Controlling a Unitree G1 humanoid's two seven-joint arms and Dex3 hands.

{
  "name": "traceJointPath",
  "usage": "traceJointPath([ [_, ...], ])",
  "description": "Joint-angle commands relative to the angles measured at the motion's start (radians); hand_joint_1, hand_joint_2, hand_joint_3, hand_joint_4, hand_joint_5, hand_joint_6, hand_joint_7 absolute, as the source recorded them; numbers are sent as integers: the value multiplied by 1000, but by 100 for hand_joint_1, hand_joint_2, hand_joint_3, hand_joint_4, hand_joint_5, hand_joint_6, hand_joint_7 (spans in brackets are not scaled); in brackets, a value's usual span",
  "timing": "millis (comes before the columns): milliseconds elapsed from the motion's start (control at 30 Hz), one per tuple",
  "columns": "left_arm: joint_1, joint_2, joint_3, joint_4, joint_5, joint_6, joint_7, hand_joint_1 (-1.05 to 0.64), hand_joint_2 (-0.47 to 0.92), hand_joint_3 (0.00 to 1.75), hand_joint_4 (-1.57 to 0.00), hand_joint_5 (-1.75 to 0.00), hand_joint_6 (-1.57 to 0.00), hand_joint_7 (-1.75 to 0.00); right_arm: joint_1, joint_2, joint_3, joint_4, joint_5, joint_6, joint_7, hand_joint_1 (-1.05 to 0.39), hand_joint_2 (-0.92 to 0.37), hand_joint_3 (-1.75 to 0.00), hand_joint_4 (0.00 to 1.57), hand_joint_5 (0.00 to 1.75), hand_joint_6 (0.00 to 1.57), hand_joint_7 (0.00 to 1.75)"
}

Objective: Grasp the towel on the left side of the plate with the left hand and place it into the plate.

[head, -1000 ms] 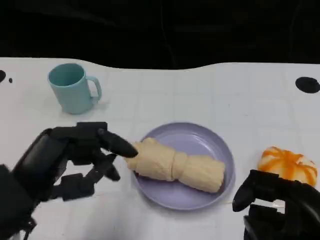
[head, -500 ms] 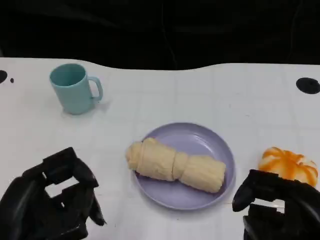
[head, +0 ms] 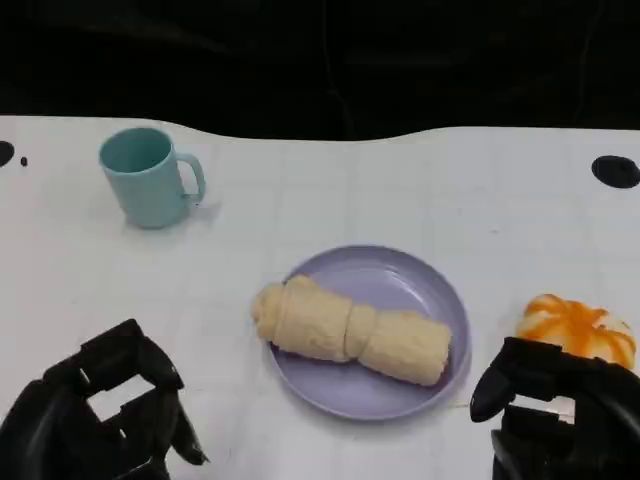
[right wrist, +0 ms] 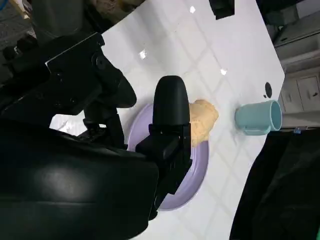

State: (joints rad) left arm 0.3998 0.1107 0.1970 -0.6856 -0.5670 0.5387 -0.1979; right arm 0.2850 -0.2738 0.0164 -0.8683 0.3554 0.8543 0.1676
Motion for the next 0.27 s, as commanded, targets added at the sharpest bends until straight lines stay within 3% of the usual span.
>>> traceJointPath([
  [33,-6,15,-6,20,-1,-19,-10,-9,52,126,-83,-174,-77,-157,1,-15,-1,4,-15,-10,-1,3,-58,-117,64,175,60,153],
  [267,-6,26,-6,24,6,-28,-6,-9,54,122,-83,-174,-77,-154,0,-8,6,4,-18,-16,-2,3,-57,-117,65,175,60,154],
])
